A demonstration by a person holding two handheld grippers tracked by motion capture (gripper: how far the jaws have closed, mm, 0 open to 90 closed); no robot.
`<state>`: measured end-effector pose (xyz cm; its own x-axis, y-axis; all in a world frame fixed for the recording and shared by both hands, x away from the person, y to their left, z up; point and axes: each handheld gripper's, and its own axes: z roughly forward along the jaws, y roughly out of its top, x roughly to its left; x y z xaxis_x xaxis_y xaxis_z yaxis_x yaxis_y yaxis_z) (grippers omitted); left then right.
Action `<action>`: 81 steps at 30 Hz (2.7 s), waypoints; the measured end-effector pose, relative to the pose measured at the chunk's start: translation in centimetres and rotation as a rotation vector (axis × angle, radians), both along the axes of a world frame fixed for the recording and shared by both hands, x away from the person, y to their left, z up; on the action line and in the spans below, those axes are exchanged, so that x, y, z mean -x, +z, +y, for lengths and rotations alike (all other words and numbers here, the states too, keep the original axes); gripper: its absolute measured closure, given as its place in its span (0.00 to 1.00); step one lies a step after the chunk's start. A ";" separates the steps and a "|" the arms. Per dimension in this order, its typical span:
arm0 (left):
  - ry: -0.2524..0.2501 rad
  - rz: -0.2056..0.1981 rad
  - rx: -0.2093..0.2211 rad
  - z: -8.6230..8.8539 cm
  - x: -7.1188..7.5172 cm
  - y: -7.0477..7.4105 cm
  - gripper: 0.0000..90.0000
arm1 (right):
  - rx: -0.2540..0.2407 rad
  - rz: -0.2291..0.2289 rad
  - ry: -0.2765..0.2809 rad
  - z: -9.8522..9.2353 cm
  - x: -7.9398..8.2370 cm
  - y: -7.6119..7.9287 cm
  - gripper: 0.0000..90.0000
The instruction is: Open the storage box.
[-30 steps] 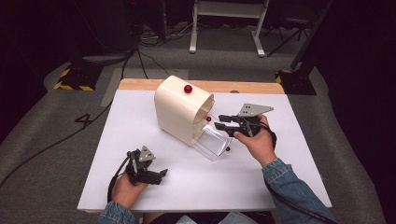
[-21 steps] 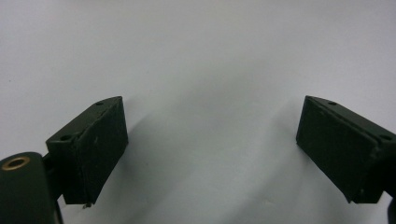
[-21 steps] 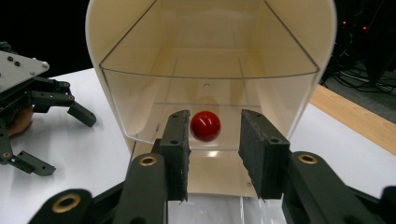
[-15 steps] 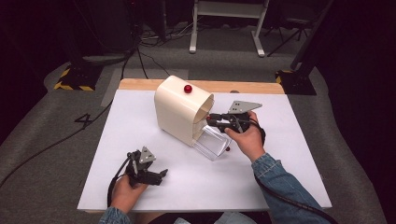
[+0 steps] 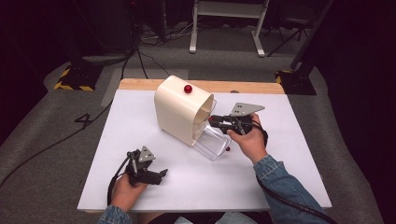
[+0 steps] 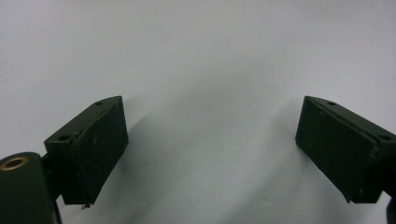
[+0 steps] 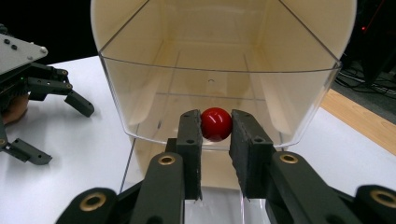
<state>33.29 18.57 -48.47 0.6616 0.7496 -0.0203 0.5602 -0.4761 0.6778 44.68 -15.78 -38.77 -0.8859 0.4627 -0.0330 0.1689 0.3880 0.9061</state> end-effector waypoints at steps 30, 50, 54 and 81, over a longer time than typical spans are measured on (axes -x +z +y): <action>0.002 0.001 0.000 0.0 0.0 0.0 0.11 | -0.014 0.011 -0.026 -5.3 3.1 -0.3 0.83; 0.005 0.001 0.004 0.0 0.0 0.0 0.10 | -0.034 0.077 -0.050 -6.9 3.2 -2.0 0.67; 0.004 0.001 0.003 0.0 0.0 0.0 0.10 | -0.029 0.076 -0.065 -7.8 3.6 -2.0 0.65; 0.002 0.001 0.001 0.0 0.0 0.0 0.10 | 0.053 0.206 -0.265 -18.3 7.6 -4.5 0.49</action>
<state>33.31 18.55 -48.46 0.6601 0.7508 -0.0215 0.5618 -0.4745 0.6776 37.05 -34.05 -43.22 -0.7253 0.6805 0.1040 0.4479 0.3518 0.8219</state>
